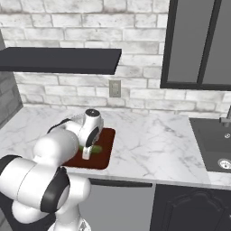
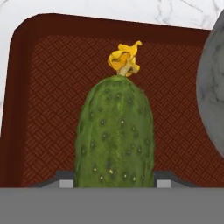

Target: Place the two vegetables and bowl onto the tray for setting up a vegetable dip station.

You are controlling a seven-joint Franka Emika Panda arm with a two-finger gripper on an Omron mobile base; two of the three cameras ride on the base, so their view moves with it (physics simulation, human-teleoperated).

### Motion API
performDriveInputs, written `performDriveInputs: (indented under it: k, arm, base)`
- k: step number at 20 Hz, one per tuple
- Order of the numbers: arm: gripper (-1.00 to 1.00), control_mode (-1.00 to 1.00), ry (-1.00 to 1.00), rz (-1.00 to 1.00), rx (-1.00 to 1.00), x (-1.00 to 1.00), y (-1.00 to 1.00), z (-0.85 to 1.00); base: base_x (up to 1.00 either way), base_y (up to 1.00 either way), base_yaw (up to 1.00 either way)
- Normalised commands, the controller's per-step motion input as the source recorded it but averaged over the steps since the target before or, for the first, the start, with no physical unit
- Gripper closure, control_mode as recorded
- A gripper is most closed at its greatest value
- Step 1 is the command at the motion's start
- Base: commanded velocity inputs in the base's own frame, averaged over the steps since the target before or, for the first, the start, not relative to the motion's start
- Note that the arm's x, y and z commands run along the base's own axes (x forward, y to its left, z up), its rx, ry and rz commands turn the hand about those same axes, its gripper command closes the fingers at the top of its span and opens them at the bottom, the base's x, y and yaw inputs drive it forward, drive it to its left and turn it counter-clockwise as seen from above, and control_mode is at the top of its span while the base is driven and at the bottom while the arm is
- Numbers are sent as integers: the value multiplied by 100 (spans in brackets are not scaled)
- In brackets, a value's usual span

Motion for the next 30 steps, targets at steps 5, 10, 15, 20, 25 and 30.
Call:
performDriveInputs:
  k: [5, 10, 15, 20, 25, 30]
  arm:
    - [100, -100, 0, 2, 0, 7, 6, -10]
    - [100, -100, 0, 4, 0, 7, 4, -8]
    - [100, -100, 0, 7, 0, -4, 2, -11]
    - [100, -100, 4, 7, -1, -9, 1, -14]
    - [100, -100, 9, 2, -2, -1, 5, -14]
    - [100, -100, 13, 0, 0, 0, 10, -14]
  base:
    - [0, 0, 0]
    - [0, 0, 0]
    - [0, 0, 0]
    - [0, 0, 0]
    - [0, 0, 0]
    - [0, 0, 0]
